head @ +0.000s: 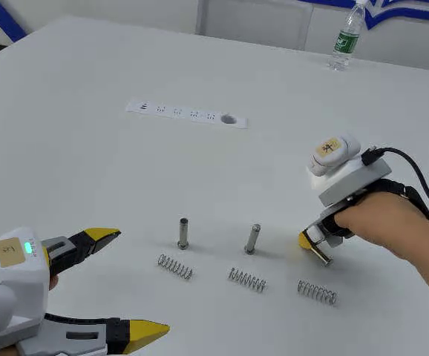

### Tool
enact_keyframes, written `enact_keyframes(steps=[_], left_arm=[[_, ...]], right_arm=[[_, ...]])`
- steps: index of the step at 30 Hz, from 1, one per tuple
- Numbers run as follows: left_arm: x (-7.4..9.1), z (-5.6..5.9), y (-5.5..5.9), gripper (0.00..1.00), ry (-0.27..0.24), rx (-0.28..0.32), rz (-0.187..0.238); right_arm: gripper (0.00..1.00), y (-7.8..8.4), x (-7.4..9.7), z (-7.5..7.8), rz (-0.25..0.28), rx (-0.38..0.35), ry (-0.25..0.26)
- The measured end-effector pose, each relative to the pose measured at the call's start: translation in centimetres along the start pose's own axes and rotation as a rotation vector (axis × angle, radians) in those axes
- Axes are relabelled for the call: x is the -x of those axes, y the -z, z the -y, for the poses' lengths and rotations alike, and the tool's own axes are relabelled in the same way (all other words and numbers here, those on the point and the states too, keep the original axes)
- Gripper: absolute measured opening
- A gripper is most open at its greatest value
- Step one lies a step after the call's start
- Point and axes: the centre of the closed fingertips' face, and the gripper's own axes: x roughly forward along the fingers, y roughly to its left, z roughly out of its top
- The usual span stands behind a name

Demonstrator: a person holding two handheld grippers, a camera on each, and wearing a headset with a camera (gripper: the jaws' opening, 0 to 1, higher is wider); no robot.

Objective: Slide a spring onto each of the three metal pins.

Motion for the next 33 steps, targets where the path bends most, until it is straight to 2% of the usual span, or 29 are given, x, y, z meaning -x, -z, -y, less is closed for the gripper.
enact_keyframes(steps=[3,11,17,19,28,33], left_arm=[[0.0,0.0,0.0,0.87,0.0,-0.002,-0.001],[-0.1,0.0,-0.3,0.87,0.003,-0.009,0.004],[-0.2,0.3,-0.4,0.87,0.01,-0.016,0.006],[-0.2,0.3,-0.4,0.87,0.011,-0.017,0.005],[-0.3,0.4,-0.8,0.87,0.017,-0.029,0.008],[-0.2,0.4,-0.9,0.87,0.016,-0.029,0.007]], right_arm=[[0.08,-0.2,0.5,-0.2,0.026,-0.009,0.0],[0.08,-0.8,3.1,-0.8,0.082,0.002,0.014],[0.08,-0.5,3.9,-0.8,0.115,-0.006,0.019],[0.08,-0.5,3.9,-0.4,0.129,-0.012,0.021],[0.08,0.2,5.1,-1.1,0.178,-0.036,0.025],[0.09,0.2,4.9,-0.6,0.194,-0.043,0.022]])
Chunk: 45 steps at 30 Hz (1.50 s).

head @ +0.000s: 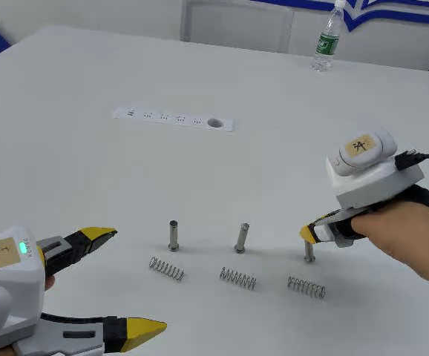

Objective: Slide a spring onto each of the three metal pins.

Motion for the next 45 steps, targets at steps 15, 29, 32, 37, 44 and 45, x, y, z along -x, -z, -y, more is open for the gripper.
enact_keyframes(steps=[15,29,32,37,44,45], left_arm=[[0.33,-0.02,-0.08,0.87,-0.008,-0.004,-0.001],[0.31,0.02,-0.13,0.87,-0.007,-0.01,-0.001],[0.35,-0.04,-0.14,0.87,-0.011,-0.008,0.0],[0.31,0.0,-0.12,0.87,-0.009,-0.008,0.0],[0.23,0.01,-0.12,0.87,-0.007,-0.009,0.0],[0.22,0.03,-0.12,0.87,-0.006,-0.009,0.0]], right_arm=[[0.09,0.1,0.4,-0.53,0.042,0.001,-0.011],[0.09,0.4,0.64,-0.51,0.03,0.053,-0.015],[0.09,0.34,0.61,-0.5,0.03,0.058,-0.015],[0.11,0.23,0.71,-0.65,0.033,0.069,-0.014],[0.13,0.06,0.91,-0.73,0.045,0.077,-0.013],[0.14,0.05,0.95,-0.71,0.047,0.075,-0.013]])
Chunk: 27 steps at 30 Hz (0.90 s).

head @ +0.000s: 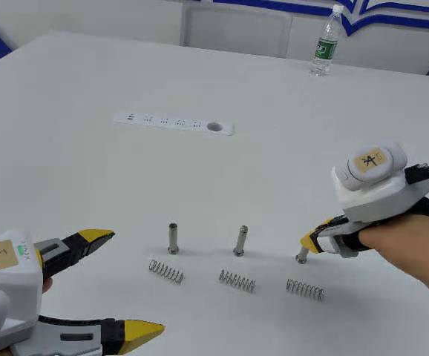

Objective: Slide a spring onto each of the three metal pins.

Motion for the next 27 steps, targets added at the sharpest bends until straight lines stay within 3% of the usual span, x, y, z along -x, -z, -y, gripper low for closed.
enact_keyframes(steps=[17,27], left_arm=[[-0.1,0.0,-0.1,0.87,0.002,-0.002,0.002],[-0.1,0.0,0.0,0.87,0.004,-0.003,-0.001]], right_arm=[[0.16,-0.8,1.2,-0.6,0.045,0.006,-0.004],[0.17,-0.3,2.5,-0.9,0.064,0.018,-0.007]])
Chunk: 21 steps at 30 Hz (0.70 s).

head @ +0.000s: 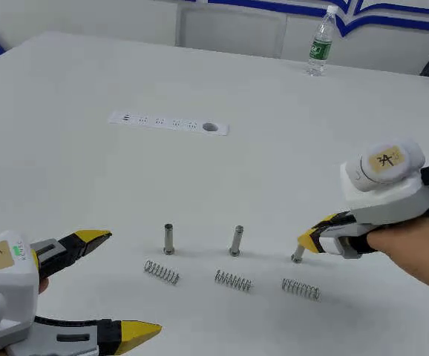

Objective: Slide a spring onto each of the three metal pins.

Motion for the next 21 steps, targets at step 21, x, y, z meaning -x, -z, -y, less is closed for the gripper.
enact_keyframes(steps=[21], left_arm=[[0.0,0.1,-0.1,0.87,0.001,-0.004,-0.007]], right_arm=[[0.2,4.3,0.1,-1.9,-0.032,0.071,-0.128]])
